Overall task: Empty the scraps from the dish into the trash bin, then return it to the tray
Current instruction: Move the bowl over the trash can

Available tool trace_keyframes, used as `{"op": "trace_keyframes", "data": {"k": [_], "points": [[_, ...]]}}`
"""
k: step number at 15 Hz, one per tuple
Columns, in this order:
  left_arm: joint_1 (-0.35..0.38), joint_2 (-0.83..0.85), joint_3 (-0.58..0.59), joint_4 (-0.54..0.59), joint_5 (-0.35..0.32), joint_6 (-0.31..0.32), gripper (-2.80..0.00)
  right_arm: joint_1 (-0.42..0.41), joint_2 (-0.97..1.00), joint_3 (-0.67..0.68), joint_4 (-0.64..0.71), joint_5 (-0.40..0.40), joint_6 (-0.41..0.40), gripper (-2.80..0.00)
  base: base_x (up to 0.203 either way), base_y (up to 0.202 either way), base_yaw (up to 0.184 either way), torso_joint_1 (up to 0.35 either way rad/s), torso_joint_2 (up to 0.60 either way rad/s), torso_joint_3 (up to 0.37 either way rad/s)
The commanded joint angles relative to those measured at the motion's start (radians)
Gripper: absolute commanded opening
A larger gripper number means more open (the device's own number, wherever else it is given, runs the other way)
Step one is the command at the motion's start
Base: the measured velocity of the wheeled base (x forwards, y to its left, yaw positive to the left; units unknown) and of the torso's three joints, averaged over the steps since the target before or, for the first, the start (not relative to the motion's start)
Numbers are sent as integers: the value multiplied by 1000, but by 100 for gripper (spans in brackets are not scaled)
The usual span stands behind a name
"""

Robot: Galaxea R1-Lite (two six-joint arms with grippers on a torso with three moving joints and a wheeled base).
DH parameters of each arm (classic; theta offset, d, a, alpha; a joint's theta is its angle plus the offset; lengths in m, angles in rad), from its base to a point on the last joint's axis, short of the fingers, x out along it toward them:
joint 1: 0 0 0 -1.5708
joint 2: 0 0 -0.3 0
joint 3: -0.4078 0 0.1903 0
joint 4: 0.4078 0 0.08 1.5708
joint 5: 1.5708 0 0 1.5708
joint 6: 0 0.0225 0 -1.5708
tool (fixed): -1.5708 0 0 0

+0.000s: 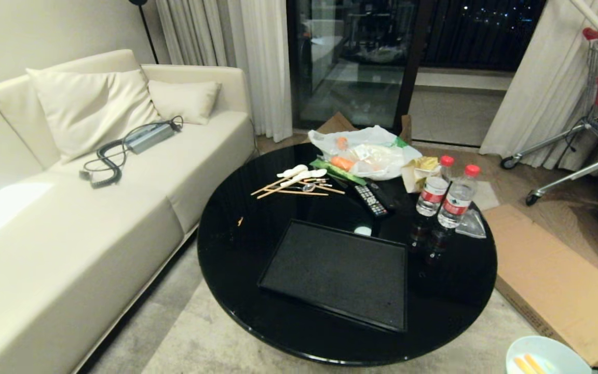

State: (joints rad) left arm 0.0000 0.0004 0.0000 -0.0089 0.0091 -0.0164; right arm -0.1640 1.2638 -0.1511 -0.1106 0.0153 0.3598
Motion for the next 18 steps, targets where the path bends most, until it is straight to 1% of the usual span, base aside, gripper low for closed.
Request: {"op": "trace_keyframes", "data": {"k": [1, 2, 4, 7, 12, 18], "points": [[0, 0, 0, 0, 2, 0, -280, 0, 2, -1, -3, 0, 2, -280, -180, 0, -4, -1, 5, 2], [0, 0, 0, 0, 2, 0, -280, 1, 0, -1, -12, 0, 2, -280, -139, 0, -2, -5, 5, 7], [0, 0, 0, 0, 2, 0, -280, 1, 2, 1, -49, 1, 4, -280, -28, 0, -1, -8, -1, 1], [0, 0, 0, 0, 2, 0, -280, 3, 0, 9, -50, 5, -25, -280, 0, 0, 0, 0, 0, 0], [0, 0, 0, 0, 2, 1, -280, 3, -11, 21, -63, 2, -33, -280, 0, 0, 0, 0, 0, 0], [0, 0, 0, 0, 2, 1, -280, 3, -17, 27, -70, 6, -22, -280, 0, 0, 0, 0, 0, 0]]}}
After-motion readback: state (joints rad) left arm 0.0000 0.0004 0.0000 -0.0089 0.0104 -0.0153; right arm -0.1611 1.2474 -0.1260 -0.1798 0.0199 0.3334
